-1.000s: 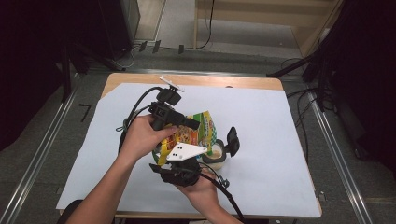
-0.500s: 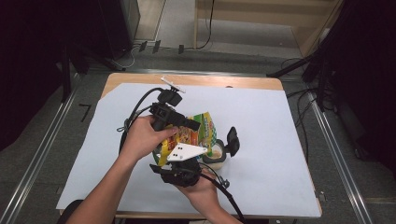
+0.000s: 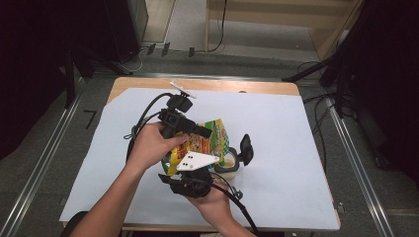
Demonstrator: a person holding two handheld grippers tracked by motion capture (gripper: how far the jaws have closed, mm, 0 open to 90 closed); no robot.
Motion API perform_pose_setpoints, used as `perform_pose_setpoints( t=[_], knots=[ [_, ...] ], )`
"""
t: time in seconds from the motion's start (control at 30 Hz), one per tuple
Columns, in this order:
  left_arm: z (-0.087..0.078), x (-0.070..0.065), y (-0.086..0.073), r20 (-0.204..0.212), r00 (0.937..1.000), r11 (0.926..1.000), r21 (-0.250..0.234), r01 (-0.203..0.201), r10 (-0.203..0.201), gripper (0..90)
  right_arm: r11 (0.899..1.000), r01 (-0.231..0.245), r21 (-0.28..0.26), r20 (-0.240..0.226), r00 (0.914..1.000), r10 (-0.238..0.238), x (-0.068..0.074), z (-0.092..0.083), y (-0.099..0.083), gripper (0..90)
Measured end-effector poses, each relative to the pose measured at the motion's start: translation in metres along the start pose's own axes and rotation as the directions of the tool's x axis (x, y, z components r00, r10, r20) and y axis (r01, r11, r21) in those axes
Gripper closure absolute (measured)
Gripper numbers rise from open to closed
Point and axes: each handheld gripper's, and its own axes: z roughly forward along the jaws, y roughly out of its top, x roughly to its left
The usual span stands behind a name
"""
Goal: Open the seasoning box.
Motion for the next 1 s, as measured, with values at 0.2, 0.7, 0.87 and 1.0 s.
perform_pose_setpoints(
  t=[0.2,0.7,0.87,1.0],
  knots=[
    [-0.0001,0.0,0.0,0.002,1.0,1.0,-0.001,0.006,-0.006,79.6,1.0,0.0,0.001,-0.001,1.0,0.0,0.0013,-0.0004,0.0002,69.2],
    [0.0003,-0.0032,-0.0005,-0.004,1.0,1.0,-0.003,-0.002,0.002,79.2,1.0,0.008,-0.009,0.005,1.0,-0.008,0.0021,0.0002,-0.0012,69.5],
    [0.0001,-0.004,-0.0006,-0.004,1.0,1.0,-0.004,-0.003,0.003,79.0,1.0,0.01,-0.01,0.008,0.9999,-0.01,0.0022,-0.0002,-0.0012,69.6],
    [-0.0002,-0.0039,-0.0006,-0.005,1.0,1.0,-0.005,-0.005,0.005,78.9,1.0,0.012,-0.011,0.007,0.9999,-0.012,0.002,-0.0002,-0.0011,69.6]
  ],
)
